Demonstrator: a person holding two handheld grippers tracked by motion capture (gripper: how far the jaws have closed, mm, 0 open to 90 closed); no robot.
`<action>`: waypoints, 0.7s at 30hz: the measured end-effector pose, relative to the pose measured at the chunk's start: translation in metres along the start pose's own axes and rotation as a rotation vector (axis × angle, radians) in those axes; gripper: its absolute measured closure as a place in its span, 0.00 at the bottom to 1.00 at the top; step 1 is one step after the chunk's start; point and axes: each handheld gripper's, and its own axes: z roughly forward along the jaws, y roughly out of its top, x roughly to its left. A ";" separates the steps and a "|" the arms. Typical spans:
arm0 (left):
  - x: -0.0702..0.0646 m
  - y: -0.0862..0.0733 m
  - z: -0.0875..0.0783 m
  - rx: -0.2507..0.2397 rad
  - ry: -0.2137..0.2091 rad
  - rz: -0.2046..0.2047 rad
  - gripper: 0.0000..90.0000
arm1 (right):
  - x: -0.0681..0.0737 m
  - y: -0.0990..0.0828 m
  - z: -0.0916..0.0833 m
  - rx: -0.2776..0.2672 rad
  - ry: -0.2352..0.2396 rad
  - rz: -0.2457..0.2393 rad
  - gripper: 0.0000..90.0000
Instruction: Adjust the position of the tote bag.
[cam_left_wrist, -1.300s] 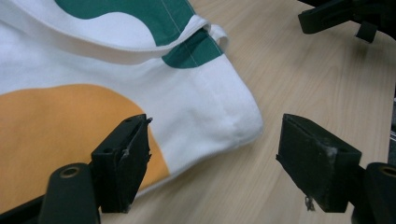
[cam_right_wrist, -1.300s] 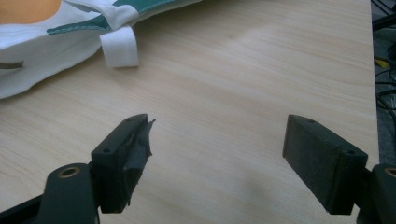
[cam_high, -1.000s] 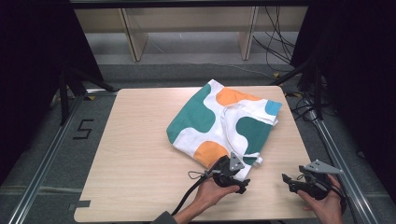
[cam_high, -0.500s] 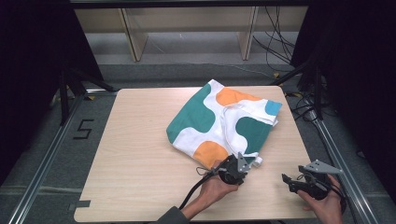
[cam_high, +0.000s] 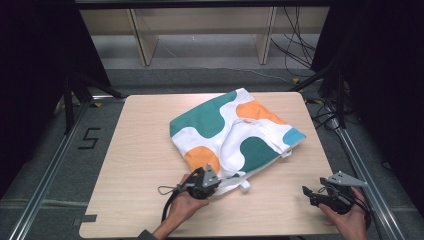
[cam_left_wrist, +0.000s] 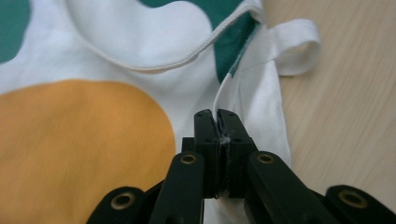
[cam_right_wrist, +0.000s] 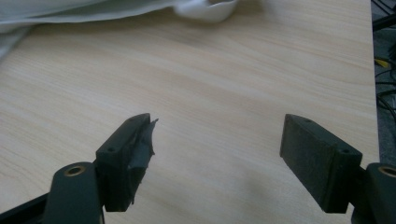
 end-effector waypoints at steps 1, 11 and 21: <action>0.005 -0.006 -0.006 0.005 0.008 -0.011 0.97 | 0.000 0.000 0.000 -0.001 0.001 -0.001 0.29; 0.043 -0.042 -0.042 0.015 0.089 -0.065 0.97 | 0.003 0.002 0.002 -0.007 -0.002 -0.020 0.30; 0.060 -0.064 -0.057 0.015 0.135 -0.081 0.93 | 0.028 0.018 0.017 -0.036 0.039 -0.110 0.32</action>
